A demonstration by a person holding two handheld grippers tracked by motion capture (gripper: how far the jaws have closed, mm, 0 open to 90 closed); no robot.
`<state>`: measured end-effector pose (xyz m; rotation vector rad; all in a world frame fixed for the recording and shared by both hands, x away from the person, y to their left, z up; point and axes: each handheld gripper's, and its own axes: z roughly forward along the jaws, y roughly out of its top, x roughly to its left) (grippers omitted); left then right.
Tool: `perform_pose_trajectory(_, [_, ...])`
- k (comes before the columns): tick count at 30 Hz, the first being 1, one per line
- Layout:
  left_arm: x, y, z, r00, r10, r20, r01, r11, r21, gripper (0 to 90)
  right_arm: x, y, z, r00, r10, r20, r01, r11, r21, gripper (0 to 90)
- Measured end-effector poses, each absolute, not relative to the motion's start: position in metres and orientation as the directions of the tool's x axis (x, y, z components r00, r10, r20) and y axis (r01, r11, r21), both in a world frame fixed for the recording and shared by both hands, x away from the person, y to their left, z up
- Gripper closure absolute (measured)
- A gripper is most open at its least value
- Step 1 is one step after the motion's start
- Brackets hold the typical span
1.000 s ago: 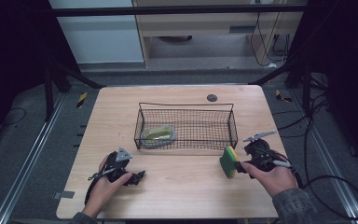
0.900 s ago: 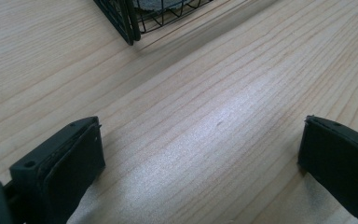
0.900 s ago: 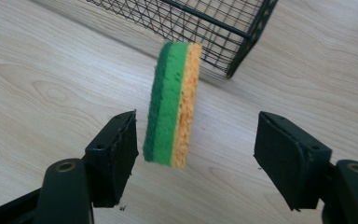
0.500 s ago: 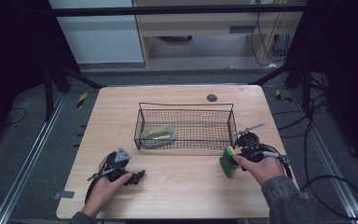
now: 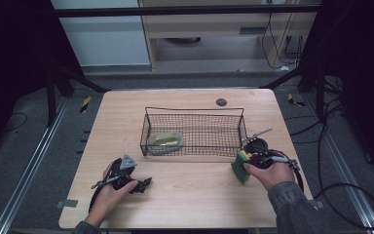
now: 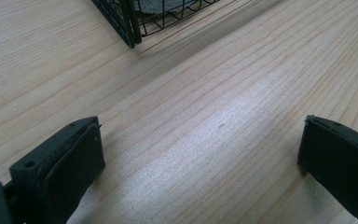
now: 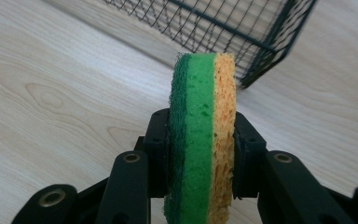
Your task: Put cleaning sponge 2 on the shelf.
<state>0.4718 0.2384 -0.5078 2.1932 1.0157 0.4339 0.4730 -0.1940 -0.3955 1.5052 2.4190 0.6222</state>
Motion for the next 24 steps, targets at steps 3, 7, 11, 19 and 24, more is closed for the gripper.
perform_pose_trajectory(3, [0.472, 0.238, -0.508, 0.641, 0.767, 0.018, 0.543, -0.47, 0.696, 0.0, 0.473, -0.203, -0.383, -0.445, 0.895, 0.013, 0.788, 0.385, 0.481, 65.1])
perform_pose_trajectory(7, [0.472, 0.239, -0.508, 0.641, 0.768, 0.018, 0.542, -0.469, 0.698, 0.0, 0.474, -0.216, -0.366, -0.434, 0.901, 0.005, 0.78, 0.374, 0.502, 65.1])
perform_pose_trajectory(11, [0.471, 0.239, -0.509, 0.643, 0.766, 0.017, 0.533, -0.463, 0.708, 0.0, 0.479, -0.228, -0.354, -0.431, 0.902, -0.013, 0.76, 0.371, 0.533, 65.2])
perform_pose_trajectory(19, [0.472, 0.24, -0.509, 0.646, 0.763, 0.019, 0.529, -0.465, 0.71, 0.0, 0.496, -0.237, -0.329, -0.422, 0.904, -0.063, 0.724, 0.379, 0.576, 65.5])
perform_pose_trajectory(24, [0.472, 0.24, -0.509, 0.647, 0.762, 0.017, 0.53, -0.467, 0.708, 0.0, 0.512, -0.236, -0.318, -0.429, 0.898, -0.094, 0.7, 0.397, 0.594, 65.5])
